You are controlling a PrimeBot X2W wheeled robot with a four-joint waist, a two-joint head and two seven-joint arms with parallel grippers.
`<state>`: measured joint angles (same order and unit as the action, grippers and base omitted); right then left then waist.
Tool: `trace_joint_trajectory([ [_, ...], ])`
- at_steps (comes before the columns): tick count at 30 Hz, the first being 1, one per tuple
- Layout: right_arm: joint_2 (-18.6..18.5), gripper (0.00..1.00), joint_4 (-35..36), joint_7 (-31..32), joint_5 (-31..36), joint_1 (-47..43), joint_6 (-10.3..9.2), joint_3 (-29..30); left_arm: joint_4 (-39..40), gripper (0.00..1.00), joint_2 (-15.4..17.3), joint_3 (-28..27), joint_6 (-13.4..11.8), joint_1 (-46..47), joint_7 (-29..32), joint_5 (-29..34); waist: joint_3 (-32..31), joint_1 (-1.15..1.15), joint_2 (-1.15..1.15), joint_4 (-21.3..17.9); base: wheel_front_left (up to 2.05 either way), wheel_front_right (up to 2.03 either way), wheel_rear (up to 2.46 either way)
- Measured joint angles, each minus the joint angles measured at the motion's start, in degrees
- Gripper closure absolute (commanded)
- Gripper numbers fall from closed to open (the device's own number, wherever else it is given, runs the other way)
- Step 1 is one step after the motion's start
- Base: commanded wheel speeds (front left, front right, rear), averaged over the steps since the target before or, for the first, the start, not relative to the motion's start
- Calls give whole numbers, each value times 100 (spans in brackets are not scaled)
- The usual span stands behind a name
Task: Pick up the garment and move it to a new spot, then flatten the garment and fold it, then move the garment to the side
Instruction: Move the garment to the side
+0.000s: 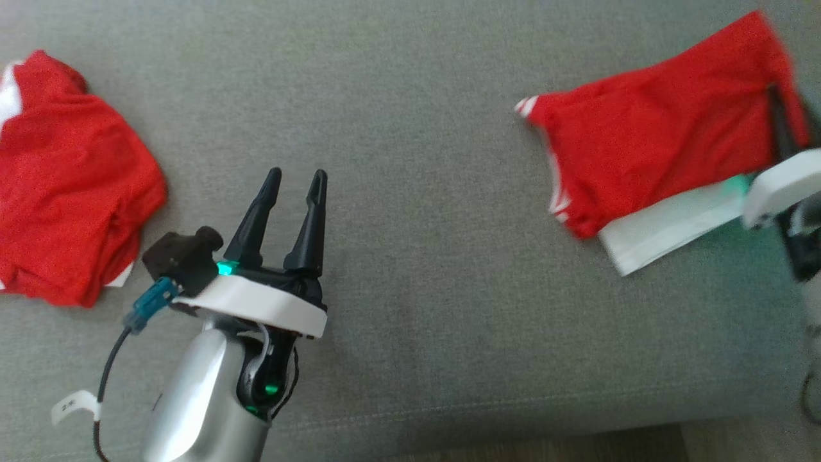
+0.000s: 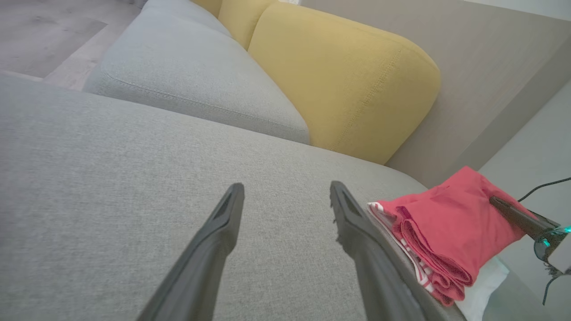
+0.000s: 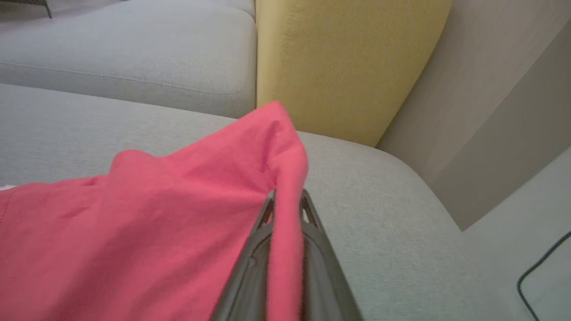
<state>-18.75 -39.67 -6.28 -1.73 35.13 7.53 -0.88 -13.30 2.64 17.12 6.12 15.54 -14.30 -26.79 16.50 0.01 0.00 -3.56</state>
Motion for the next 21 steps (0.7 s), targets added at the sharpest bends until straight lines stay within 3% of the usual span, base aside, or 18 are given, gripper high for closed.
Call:
trace_joint_trajectory([
  [7, -383, 100, -231, 341, 3, 461, 0, 649, 78, 0, 20, 71, 1, 69, 0, 8, 324, 0, 0, -107, 0, 0, 0],
  [21, 94, 100, -279, 459, 584, 808, 0, 2028, 187, 0, 94, 68, -5, 181, 2, 8, 664, 0, 0, -159, 0, 0, 0],
])
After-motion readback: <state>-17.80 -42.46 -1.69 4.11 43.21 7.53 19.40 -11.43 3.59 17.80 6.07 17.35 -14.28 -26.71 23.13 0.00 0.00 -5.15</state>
